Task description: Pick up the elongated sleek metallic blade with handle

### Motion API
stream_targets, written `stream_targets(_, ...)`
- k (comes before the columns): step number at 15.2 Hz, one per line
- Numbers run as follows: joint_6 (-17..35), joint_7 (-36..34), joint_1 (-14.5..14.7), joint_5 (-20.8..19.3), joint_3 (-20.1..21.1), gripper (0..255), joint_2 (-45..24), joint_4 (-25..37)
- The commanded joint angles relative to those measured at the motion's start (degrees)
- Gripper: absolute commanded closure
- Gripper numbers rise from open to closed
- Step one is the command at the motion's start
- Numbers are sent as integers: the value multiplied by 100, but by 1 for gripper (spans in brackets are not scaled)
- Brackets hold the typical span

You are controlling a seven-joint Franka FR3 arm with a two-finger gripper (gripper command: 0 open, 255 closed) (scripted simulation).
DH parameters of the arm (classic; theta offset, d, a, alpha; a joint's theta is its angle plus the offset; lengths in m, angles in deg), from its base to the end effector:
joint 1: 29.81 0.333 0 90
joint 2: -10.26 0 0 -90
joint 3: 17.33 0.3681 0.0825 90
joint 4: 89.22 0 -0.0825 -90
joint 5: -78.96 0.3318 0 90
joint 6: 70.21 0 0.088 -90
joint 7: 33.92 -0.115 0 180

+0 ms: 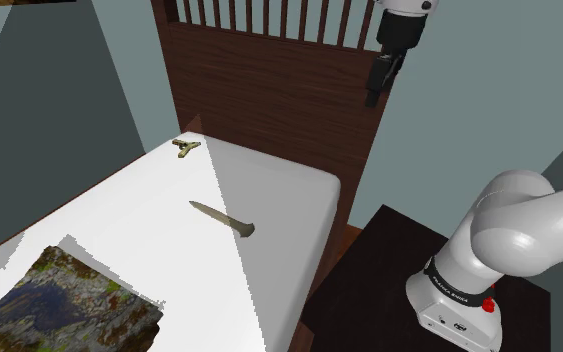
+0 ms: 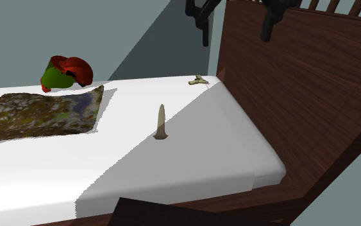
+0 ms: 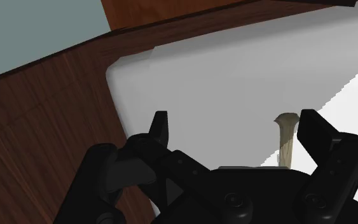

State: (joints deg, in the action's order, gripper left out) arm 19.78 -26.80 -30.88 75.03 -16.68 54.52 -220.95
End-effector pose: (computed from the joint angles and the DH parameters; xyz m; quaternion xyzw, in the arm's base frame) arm 0.2229 -0.0078 0.6406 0.9975 0.0561 0.0193 0.0396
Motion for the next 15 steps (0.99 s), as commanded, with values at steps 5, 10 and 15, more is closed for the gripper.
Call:
stream_targets(5,694,-167,78,131,129,0,-464,-268)
stream_targets(10,1551,-359,172,268,297,0,-1193,-437)
stream_targets(15,2365,-541,255,361,468,0,-2062,-417)
